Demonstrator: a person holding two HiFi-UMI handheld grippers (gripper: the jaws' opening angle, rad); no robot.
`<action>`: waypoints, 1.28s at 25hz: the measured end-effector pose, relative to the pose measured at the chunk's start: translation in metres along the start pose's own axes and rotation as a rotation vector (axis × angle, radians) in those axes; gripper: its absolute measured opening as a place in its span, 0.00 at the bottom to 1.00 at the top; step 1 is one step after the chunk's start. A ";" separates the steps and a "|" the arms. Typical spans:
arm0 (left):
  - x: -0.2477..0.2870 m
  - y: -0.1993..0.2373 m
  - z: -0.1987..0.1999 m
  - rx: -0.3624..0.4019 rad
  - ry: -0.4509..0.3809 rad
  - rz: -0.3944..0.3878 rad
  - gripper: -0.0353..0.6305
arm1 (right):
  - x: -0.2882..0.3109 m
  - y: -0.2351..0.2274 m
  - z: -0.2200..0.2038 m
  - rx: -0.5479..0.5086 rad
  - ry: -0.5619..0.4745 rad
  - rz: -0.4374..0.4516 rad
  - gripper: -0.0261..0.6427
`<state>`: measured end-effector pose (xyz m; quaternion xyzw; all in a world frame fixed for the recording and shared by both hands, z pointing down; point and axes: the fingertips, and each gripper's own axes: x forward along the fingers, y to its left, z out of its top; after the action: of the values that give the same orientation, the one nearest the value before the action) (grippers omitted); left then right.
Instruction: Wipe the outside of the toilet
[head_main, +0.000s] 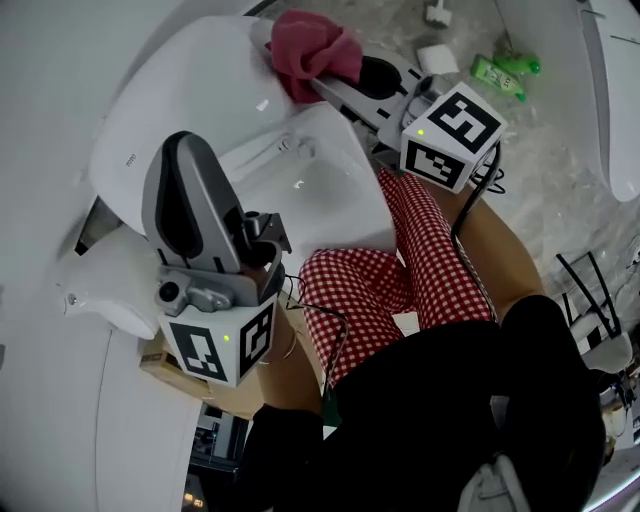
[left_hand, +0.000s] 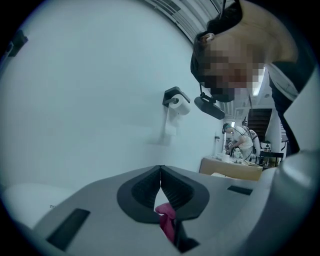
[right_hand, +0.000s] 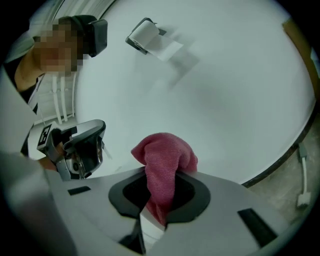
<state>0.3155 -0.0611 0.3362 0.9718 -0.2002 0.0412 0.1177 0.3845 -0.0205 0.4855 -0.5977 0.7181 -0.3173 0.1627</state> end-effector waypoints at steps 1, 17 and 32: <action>0.001 0.000 -0.001 0.001 0.002 -0.002 0.07 | 0.003 0.003 -0.001 0.022 -0.008 0.012 0.16; 0.007 0.010 -0.011 -0.101 0.000 -0.029 0.07 | 0.018 -0.013 -0.041 0.078 -0.006 -0.104 0.16; 0.003 0.020 -0.006 -0.128 -0.011 -0.026 0.07 | 0.026 -0.076 -0.108 0.086 0.152 -0.238 0.16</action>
<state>0.3097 -0.0790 0.3467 0.9650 -0.1903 0.0216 0.1790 0.3699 -0.0234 0.6195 -0.6454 0.6381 -0.4090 0.0945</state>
